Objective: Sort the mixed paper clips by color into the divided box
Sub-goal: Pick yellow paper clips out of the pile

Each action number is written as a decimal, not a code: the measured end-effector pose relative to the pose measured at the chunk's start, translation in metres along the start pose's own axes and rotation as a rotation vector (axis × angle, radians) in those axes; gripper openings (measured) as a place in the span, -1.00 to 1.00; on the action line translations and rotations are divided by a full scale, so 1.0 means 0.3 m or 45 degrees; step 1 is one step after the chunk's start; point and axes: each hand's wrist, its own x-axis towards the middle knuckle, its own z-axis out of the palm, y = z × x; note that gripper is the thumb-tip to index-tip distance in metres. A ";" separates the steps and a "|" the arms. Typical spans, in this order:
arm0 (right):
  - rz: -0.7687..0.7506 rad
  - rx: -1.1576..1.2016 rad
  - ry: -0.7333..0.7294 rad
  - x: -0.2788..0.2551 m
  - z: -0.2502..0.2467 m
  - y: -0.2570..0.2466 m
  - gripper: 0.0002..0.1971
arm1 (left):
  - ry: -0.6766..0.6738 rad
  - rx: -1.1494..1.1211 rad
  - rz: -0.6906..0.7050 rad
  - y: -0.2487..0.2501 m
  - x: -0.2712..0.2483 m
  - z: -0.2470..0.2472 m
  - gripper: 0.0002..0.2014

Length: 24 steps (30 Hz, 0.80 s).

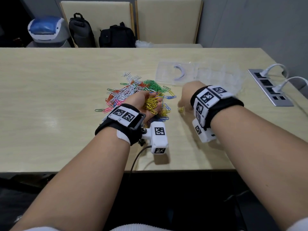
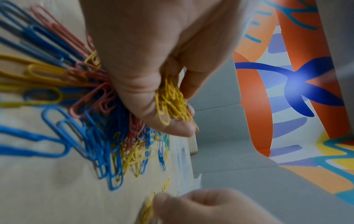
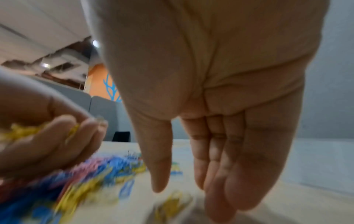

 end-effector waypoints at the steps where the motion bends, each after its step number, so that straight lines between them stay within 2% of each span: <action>1: 0.021 -0.009 -0.009 0.000 0.019 -0.003 -0.78 | 0.003 -0.001 0.005 0.002 -0.002 -0.006 -0.70; 3: 0.030 -0.054 -0.009 0.003 0.033 -0.024 -0.85 | 0.016 0.001 0.013 0.006 -0.002 -0.019 -0.68; 6: -0.035 -0.091 0.041 0.006 0.034 -0.049 -0.71 | 0.018 -0.019 0.020 0.009 -0.004 -0.032 -0.68; 9: -0.055 -0.151 0.048 0.004 0.032 -0.049 -0.68 | 0.018 -0.024 0.009 0.009 -0.007 -0.039 -0.65; 18: 0.012 -0.077 -0.104 0.005 0.029 -0.053 -0.61 | 0.028 -0.037 -0.008 0.009 -0.022 -0.036 -0.64; 21: -0.034 -0.042 0.022 -0.019 -0.020 -0.071 -0.72 | 0.043 -0.003 -0.010 0.007 -0.023 -0.032 -0.64; 24: -0.201 0.207 0.192 -0.043 -0.097 -0.113 -0.79 | 0.039 0.045 -0.022 0.002 -0.017 -0.023 -0.65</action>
